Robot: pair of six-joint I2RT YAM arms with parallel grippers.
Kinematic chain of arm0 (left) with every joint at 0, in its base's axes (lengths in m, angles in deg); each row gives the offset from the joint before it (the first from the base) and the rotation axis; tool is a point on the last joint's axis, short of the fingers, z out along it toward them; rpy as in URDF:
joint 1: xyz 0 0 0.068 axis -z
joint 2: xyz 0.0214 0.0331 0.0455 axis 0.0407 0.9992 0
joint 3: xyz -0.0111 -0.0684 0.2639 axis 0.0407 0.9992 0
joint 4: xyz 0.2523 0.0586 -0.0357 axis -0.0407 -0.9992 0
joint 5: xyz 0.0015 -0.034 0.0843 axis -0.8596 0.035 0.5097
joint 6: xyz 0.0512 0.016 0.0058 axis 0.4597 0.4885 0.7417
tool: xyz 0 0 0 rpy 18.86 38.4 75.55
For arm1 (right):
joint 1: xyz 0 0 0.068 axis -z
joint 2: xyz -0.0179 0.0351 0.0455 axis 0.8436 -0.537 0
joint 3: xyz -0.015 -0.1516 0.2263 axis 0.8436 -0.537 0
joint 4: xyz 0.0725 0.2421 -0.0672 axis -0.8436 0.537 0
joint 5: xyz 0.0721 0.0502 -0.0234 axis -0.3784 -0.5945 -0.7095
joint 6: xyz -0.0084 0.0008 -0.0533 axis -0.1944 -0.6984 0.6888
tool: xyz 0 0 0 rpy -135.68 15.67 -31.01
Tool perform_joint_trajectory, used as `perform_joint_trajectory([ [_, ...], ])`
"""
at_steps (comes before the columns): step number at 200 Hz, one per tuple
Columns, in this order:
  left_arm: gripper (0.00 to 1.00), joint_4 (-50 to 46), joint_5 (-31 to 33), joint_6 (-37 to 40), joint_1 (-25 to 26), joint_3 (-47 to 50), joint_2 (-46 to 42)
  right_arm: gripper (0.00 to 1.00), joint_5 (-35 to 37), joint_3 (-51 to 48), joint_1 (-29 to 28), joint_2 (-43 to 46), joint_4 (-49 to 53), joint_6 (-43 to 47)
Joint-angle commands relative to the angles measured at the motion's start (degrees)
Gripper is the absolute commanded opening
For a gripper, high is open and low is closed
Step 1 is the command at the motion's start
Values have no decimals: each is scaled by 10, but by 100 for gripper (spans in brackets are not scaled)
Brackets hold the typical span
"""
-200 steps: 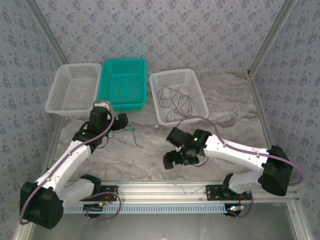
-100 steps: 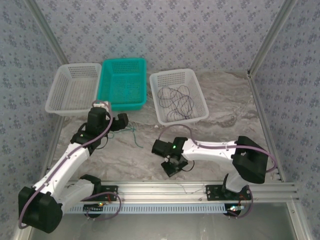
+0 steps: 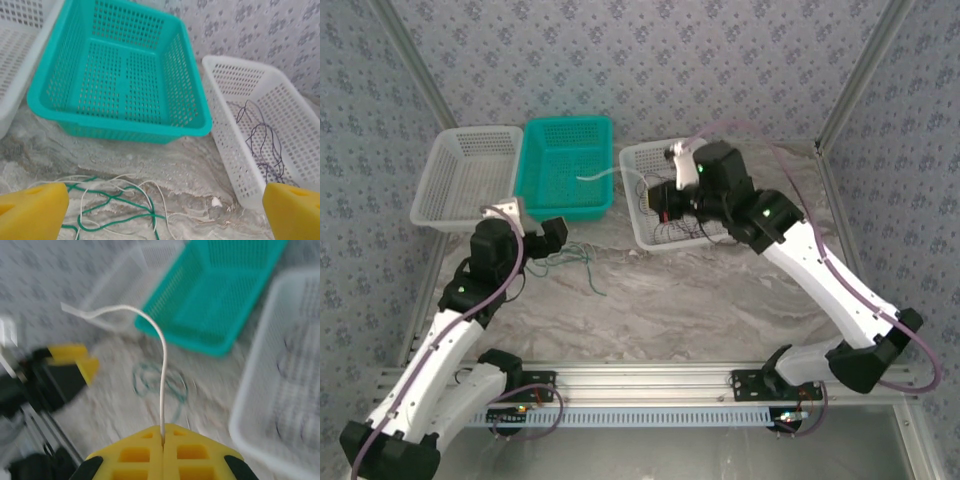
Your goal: Untangle the cables
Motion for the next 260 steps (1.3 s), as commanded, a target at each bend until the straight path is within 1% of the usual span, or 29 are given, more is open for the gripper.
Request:
perform_joint_trajectory([
  [1, 99, -37, 19, -3, 1, -28, -15, 0, -32, 95, 16, -56, -123, 10],
  [11, 99, -57, 26, -2, 1, -36, -24, 0, -39, 149, 25, -90, -144, 4],
  [27, 99, -90, 47, -3, 1, -46, -46, 0, -46, 254, 37, -157, -148, -4],
  [51, 99, -114, 88, -1, 1, -41, -96, 0, -72, 443, 47, -299, -129, -13],
  [76, 99, -126, 83, 2, 1, -40, -113, 0, -94, 679, 56, -469, -95, -31],
  [87, 99, -136, 79, 0, 1, -43, -110, 0, -114, 736, 61, -526, -118, -39],
  [99, 99, -141, 76, -2, 1, -41, -108, 0, -125, 734, 63, -555, -170, -50],
  [118, 99, -133, 69, -5, 1, -29, -108, 0, -146, 657, 62, -564, -297, -53],
  [127, 99, -130, 66, -5, 2, -26, -106, 0, -153, 627, 56, -567, -352, -38],
  [134, 99, -129, 64, -5, 1, -25, -104, 0, -148, 618, 50, -573, -375, -22],
  [151, 99, -130, 63, -6, 1, -23, -98, 0, -137, 624, 35, -597, -377, 6],
  [169, 99, -130, 61, -10, 1, -20, -100, 0, -125, 621, 28, -622, -351, 13],
  [193, 99, -125, 53, -17, 1, -9, -107, 0, -109, 606, 27, -657, -290, -25],
  [207, 99, -128, 45, -22, 1, -4, -105, 0, -111, 587, 26, -672, -261, -39],
  [222, 99, -134, 37, -33, 1, -3, -97, 6, -96, 576, 22, -684, -212, -43],
  [230, 99, -136, 33, -39, 1, -3, -91, 11, -92, 577, 20, -689, -181, -41],
  [235, 99, -138, 31, -42, 1, -4, -87, 19, -89, 578, 19, -690, -163, -41],
  [243, 99, -142, 30, -48, 1, -6, -77, 38, -79, 580, 17, -689, -136, -42],
  [248, 99, -144, 30, -52, 1, -8, -71, 47, -68, 584, 15, -687, -113, -43],
  [249, 99, -144, 30, -53, 1, -8, -69, 50, -65, 584, 15, -686, -108, -43],
  [250, 99, -145, 31, -54, 1, -9, -67, 50, -62, 587, 14, -686, -104, -43],
  [255, 99, -147, 31, -58, 1, -10, -58, 58, -46, 594, 13, -681, -78, -43],
  [256, 99, -147, 30, -59, 1, -11, -56, 61, -45, 594, 13, -680, -73, -43],
  [260, 99, -148, 30, -63, 1, -12, -49, 65, -31, 601, 10, -676, -55, -43],
])
